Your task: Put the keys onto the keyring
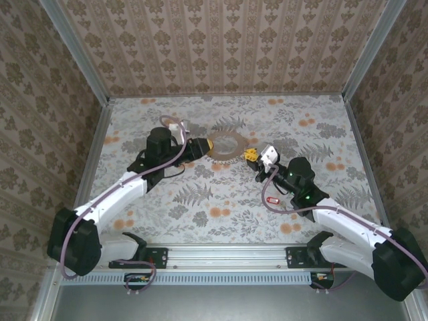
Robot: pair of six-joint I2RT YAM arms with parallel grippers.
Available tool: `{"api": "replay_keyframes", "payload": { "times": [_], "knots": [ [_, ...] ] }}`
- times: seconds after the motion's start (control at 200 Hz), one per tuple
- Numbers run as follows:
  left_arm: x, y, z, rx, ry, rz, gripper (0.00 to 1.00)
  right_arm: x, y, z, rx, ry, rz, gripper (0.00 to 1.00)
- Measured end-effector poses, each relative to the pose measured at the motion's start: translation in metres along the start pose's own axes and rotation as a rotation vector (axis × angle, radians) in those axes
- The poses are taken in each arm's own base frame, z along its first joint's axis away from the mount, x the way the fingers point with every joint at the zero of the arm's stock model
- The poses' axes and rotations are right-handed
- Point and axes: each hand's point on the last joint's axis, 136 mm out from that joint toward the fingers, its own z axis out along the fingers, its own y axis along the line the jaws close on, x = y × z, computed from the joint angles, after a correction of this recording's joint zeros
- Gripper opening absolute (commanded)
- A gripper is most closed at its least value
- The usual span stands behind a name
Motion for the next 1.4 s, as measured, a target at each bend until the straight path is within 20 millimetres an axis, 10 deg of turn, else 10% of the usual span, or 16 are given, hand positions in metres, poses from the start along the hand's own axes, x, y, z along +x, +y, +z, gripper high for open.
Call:
{"api": "replay_keyframes", "payload": {
  "times": [0.395, 0.84, 1.115, 1.4],
  "knots": [
    [0.063, 0.087, 0.029, -0.148, 0.078, -0.17, 0.34, 0.066, 0.02, 0.014, -0.128, 0.202, 0.097, 0.0],
    [0.099, 0.122, 0.027, -0.254, 0.101, -0.177, 0.68, 0.091, 0.019, 0.026, -0.178, 0.279, 0.148, 0.0],
    [0.066, 0.09, -0.011, -0.246, -0.045, 0.004, 0.72, 0.083, 0.023, 0.022, -0.291, 0.233, 0.137, 0.0],
    [0.027, 0.054, -0.05, -0.246, -0.216, 0.351, 0.71, 0.078, 0.08, 0.02, -0.444, 0.23, -0.314, 0.0]
  ]
}}
